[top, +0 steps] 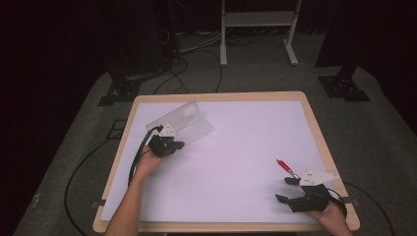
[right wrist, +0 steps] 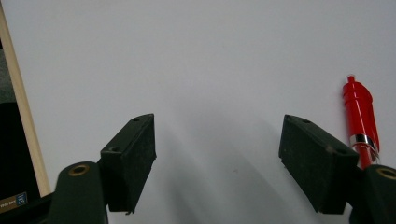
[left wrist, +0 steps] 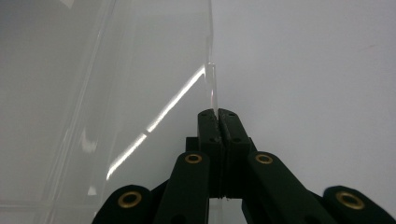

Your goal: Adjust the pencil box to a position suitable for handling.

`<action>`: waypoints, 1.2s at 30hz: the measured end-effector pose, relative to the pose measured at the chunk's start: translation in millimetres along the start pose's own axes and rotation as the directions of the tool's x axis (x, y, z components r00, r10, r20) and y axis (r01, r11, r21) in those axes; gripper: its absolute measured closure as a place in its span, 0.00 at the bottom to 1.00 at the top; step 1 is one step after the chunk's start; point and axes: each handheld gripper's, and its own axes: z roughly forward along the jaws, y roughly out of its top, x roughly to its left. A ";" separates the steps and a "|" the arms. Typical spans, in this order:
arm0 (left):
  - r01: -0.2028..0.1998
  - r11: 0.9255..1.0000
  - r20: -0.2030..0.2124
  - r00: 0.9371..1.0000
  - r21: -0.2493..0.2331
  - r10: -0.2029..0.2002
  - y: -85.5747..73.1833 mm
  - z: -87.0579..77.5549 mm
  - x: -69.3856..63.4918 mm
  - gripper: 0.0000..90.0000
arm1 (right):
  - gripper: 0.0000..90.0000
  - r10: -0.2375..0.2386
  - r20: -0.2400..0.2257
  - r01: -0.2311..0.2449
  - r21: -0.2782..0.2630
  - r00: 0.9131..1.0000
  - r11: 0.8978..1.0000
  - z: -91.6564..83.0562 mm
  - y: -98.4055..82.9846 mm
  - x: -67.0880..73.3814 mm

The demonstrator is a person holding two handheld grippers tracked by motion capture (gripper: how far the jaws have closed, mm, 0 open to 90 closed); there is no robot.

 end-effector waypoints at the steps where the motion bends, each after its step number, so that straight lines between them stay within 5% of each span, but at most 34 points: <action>1: -0.005 1.000 0.006 1.000 -0.004 0.005 0.9 -0.9 -1.3 1.00 | 0.29 -0.001 0.000 0.001 0.000 1.000 1.000 0.0 0.0 0.2; 19: -0.097 0.993 0.059 0.993 -0.063 0.101 28.3 -12.3 -24.9 1.00 | 0.29 0.000 0.007 0.000 -0.001 1.000 1.000 -0.4 0.4 -0.4; 36: -0.123 0.988 0.106 0.986 -0.089 0.132 37.1 -12.2 -39.7 1.00 | 0.29 -0.002 0.016 0.002 -0.005 1.000 1.000 -2.4 0.3 -1.9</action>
